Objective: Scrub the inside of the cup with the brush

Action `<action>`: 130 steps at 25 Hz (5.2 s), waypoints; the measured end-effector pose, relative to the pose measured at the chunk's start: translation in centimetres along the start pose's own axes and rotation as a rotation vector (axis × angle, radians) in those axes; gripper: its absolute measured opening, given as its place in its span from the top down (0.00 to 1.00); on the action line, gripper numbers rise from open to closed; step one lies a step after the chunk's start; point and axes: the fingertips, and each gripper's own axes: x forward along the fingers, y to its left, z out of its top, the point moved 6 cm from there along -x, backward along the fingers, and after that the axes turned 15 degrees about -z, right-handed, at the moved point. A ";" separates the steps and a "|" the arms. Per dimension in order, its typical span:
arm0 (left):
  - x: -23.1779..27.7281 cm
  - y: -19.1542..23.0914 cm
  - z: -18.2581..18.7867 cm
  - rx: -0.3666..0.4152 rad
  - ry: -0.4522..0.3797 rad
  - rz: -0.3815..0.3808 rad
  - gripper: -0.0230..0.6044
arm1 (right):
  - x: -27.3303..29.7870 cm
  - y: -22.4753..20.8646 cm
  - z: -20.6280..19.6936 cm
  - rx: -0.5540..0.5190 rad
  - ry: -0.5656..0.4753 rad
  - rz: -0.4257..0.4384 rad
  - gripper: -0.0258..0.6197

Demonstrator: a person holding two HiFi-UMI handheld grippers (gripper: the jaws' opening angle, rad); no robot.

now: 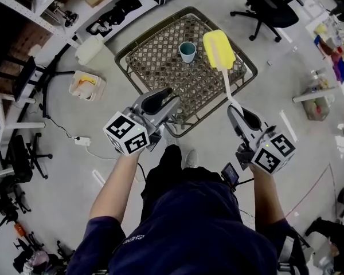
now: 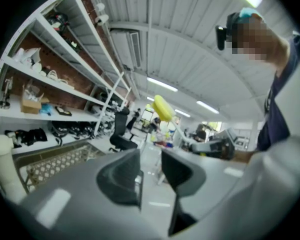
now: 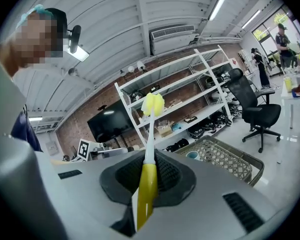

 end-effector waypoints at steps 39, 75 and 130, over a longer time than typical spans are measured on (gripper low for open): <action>13.6 32.7 -16.3 0.125 0.412 -0.039 0.30 | 18.1 -9.7 -5.1 0.076 0.127 -0.224 0.92; 14.7 30.8 -10.5 0.361 0.536 -0.077 0.35 | 18.9 -10.3 -0.6 -0.434 0.308 -0.279 0.92; 10.5 20.1 2.4 0.901 0.974 0.116 0.35 | 16.7 2.1 9.4 -1.789 0.466 -0.349 0.92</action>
